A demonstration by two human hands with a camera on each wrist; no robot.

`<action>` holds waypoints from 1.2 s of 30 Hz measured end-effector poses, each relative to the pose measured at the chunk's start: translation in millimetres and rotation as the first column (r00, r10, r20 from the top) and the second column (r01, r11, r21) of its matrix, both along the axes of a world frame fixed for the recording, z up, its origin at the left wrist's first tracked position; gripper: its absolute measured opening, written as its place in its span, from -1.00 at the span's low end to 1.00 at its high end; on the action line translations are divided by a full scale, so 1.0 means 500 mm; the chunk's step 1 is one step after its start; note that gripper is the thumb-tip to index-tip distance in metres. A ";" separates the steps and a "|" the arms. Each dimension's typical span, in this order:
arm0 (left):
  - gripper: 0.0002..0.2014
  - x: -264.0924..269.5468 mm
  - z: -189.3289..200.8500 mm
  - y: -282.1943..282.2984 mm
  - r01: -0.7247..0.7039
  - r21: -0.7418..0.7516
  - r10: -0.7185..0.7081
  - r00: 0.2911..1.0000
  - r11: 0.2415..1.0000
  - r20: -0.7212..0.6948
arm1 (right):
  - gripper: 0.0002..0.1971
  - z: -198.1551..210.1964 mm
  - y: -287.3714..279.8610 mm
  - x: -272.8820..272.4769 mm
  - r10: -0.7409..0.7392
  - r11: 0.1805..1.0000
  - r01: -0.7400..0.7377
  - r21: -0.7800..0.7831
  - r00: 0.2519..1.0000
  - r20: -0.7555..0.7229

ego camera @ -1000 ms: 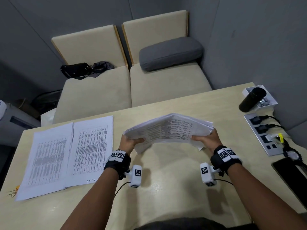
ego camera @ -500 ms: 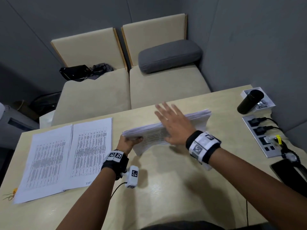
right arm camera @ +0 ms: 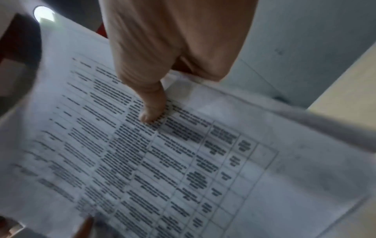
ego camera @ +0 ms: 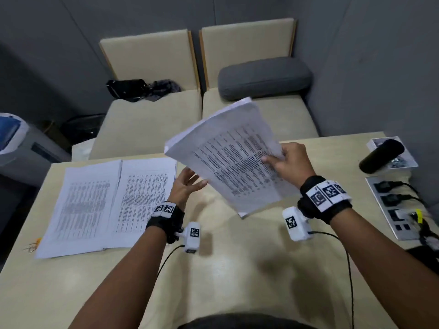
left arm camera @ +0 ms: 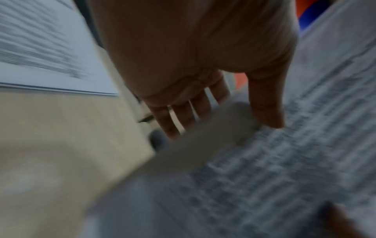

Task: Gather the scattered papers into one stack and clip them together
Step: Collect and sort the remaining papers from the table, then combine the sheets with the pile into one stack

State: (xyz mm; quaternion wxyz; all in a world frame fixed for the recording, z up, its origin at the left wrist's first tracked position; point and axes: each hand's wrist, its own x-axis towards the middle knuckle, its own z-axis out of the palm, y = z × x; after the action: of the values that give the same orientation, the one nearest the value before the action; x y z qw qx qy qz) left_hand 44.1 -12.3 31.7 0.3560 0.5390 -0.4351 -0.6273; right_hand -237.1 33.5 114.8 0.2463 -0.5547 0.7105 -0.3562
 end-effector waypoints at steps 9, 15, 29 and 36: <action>-0.66 -0.027 0.160 0.000 0.154 -0.313 -0.149 0.988 0.937 0.039 | -0.80 -0.027 0.046 0.060 -0.056 0.990 0.122 -0.077 0.817 0.574; -0.64 0.049 -0.046 0.065 0.314 -0.060 -0.274 0.893 0.947 0.356 | -0.80 -0.172 0.113 0.145 -0.241 0.957 0.117 0.266 0.830 0.503; -0.88 0.369 -0.045 -0.032 0.209 0.013 -0.193 0.874 0.978 0.446 | -0.33 -0.188 -0.007 0.451 -0.123 0.932 -0.018 0.361 0.924 0.363; -0.75 0.538 -0.075 -0.115 0.138 0.065 -0.152 0.851 0.988 0.502 | -0.33 -0.235 -0.127 0.612 -0.121 0.895 -0.026 0.444 0.947 0.297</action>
State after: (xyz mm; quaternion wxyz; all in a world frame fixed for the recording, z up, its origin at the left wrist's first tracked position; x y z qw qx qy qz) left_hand 313.0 -69.9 -5.8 0.1739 0.6548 -0.5442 -0.4948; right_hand 69.1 -29.9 -2.8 0.4679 -0.4019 0.7373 -0.2758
